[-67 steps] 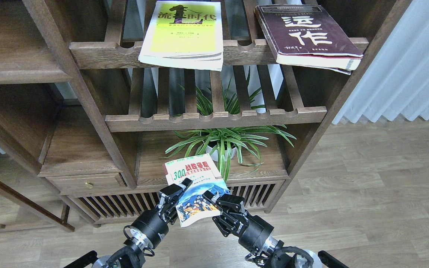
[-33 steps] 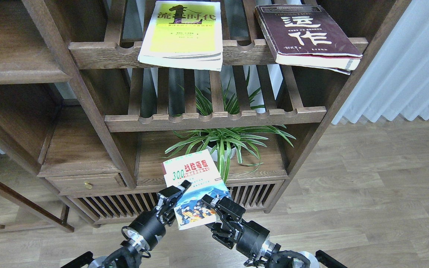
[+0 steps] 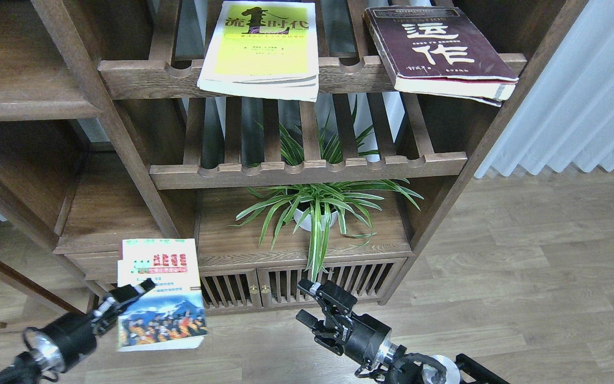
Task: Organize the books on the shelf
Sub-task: 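Carry the book with the left gripper up to the upper shelf section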
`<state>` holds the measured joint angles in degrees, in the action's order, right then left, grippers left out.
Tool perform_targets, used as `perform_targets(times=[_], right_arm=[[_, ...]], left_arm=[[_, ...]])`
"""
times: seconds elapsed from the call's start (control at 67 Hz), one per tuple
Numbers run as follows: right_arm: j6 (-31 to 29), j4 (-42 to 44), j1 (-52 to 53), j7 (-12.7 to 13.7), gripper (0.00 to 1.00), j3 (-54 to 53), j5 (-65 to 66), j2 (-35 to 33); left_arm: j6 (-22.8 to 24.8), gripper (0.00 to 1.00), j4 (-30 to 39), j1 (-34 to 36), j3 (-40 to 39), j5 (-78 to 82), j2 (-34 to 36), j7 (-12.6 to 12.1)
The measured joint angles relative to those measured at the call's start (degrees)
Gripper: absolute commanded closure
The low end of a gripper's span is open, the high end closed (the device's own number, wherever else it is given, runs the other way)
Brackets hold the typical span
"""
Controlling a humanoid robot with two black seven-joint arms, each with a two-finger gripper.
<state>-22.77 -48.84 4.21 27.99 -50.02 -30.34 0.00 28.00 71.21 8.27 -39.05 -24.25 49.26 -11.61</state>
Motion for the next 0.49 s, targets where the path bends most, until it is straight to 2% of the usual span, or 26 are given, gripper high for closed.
perform_targets(times=[0.06, 0.075, 0.224, 0.493], right_arm=[[0.0, 0.1, 0.3, 0.0, 0.01, 0.0, 0.0, 0.0], [0.0, 0.2, 0.5, 0.0, 0.01, 0.0, 0.0, 0.0], [0.0, 0.2, 0.8, 0.0, 0.01, 0.0, 0.0, 0.0], [0.1, 0.2, 0.9, 0.0, 0.01, 0.0, 0.0, 0.0]], left_arm=[[0.0, 0.99, 1.5, 0.0, -1.1, 0.1, 3.7, -0.5], [0.0, 0.99, 2.8, 0.0, -2.5, 0.2, 7.3, -1.0], [0.0, 0.99, 5.6, 0.1, -7.2, 0.5, 16.2, -2.5], [0.0, 0.99, 9.1, 0.1, -15.3, 0.6, 27.7, -3.0]])
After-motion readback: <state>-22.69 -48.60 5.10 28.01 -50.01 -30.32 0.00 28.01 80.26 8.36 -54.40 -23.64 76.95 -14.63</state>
